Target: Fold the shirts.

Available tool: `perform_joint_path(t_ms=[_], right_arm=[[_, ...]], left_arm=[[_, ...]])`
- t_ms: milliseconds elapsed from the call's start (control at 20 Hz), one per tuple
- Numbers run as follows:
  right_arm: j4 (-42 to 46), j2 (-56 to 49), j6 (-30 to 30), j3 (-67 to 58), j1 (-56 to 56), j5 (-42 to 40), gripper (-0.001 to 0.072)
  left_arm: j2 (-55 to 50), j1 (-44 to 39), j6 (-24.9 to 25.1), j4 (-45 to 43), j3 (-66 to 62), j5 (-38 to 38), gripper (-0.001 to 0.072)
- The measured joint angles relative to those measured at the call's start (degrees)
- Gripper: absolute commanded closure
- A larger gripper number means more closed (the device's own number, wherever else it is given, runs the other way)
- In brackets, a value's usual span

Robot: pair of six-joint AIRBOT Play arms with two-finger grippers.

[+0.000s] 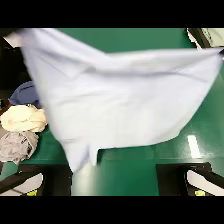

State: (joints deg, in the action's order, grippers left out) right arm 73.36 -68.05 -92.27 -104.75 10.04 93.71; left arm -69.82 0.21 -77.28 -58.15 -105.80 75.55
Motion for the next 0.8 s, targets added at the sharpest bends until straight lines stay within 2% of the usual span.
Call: perform_joint_path(t_ms=[250, 300, 350, 400, 450, 600, 750, 800], right_arm=[[0.0, -10.6, -0.2, 8.2, 0.0, -7.7, 0.0694], [-0.2, -12.4, -0.2, 9.0, 0.0, -9.9, 0.0617], [-0.2, -14.0, -0.2, 9.4, 0.0, -11.8, 0.0333], [-0.2, -15.4, -0.2, 9.5, 0.0, -13.7, 0.0243], [-0.2, -16.6, -0.2, 9.2, -0.1, -15.1, 0.0244], [-0.3, -18.5, 0.2, 7.1, -0.1, -17.7, 0.0244], [-0.3, -19.3, 3.1, 3.7, -0.1, -14.2, 0.0276], [-0.3, -19.3, 4.2, 2.9, -0.1, -11.6, 0.0276]], left_arm=[[-17.4, -3.8, 0.9, -0.2, 2.7, -2.5, 0.0676], [-20.1, -3.8, 0.7, -0.2, 2.9, -3.8, 0.0674], [-22.2, -3.9, 0.6, -0.3, 3.0, -5.0, 0.0528], [-23.8, -3.9, 0.4, -0.3, 3.1, -6.3, 0.0218], [-24.9, -3.9, 0.2, -0.3, 3.0, -7.3, 0.0117], [-26.8, -2.3, -0.1, -0.3, 1.3, -8.0, 0.0117], [-27.6, 2.1, -0.3, -0.2, -2.6, -3.5, 0.0118], [-27.7, 3.9, -0.3, -0.2, -3.5, -1.1, 0.0194]])
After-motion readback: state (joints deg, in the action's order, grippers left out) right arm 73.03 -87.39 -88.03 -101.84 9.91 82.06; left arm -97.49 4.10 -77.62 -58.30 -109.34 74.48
